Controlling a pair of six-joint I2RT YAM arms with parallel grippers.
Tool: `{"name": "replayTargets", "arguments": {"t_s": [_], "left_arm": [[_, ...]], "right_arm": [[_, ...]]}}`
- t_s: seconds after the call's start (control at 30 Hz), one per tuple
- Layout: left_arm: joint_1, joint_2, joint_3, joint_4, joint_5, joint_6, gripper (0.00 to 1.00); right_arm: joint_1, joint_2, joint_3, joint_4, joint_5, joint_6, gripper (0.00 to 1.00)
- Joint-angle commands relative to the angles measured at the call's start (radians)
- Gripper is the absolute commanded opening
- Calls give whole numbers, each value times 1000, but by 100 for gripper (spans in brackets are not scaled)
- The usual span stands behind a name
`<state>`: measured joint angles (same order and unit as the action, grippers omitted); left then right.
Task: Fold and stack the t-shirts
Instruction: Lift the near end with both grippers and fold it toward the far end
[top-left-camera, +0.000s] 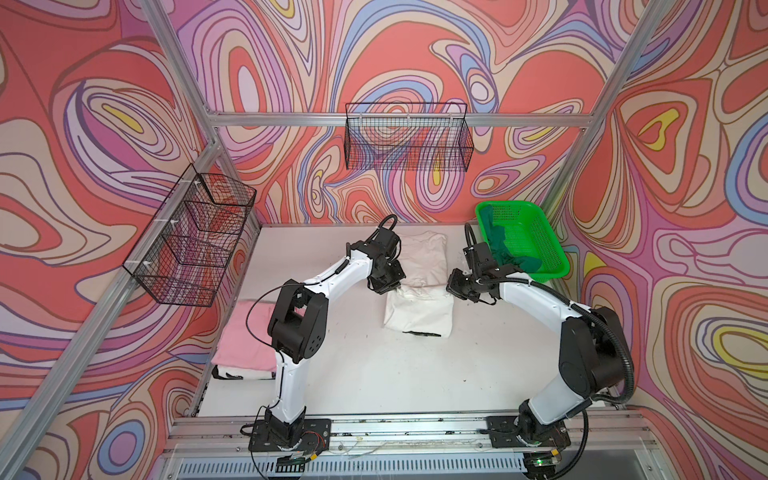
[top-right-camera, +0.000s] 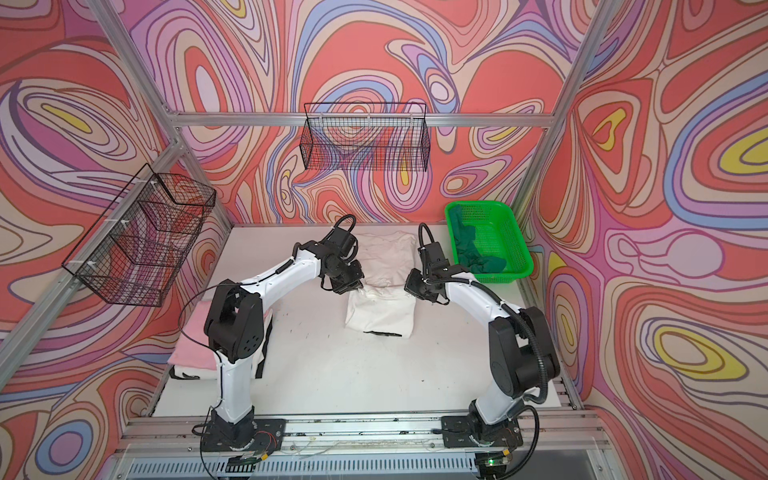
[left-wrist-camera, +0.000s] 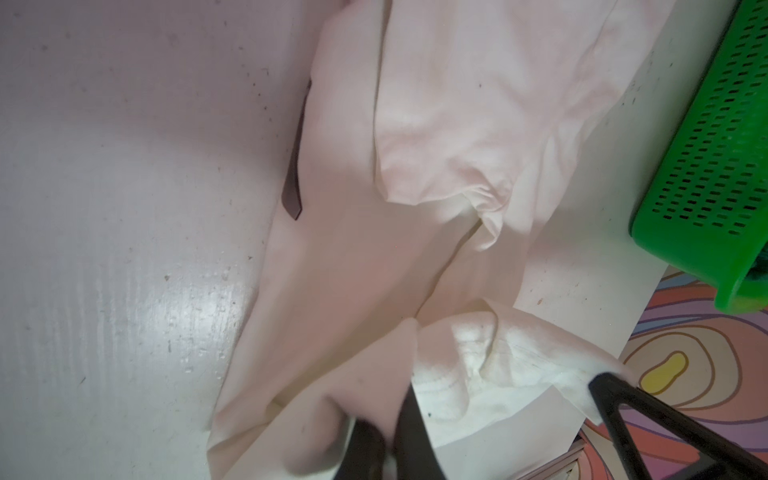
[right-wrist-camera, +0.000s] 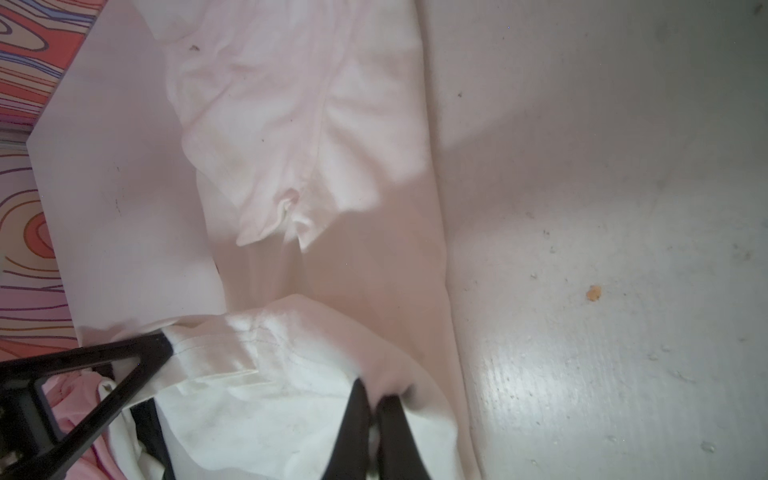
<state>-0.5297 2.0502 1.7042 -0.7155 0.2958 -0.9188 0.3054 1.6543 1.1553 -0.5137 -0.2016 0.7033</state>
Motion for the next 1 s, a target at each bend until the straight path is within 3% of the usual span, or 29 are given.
{"name": "replayTargets", "arguments": {"t_s": [0.0,0.5,0.97], "left_arm": [[19,36,37,-45,8,24,0],[46,160,129,-41,22,23,1],[65,207,173,-51,45,14,33]], "right_arm": [[-10,41,34,32,-34,-22,0],[-39,171,90,70,-54,-24,0],[-55,254,128,75,-58,-23,0]]}}
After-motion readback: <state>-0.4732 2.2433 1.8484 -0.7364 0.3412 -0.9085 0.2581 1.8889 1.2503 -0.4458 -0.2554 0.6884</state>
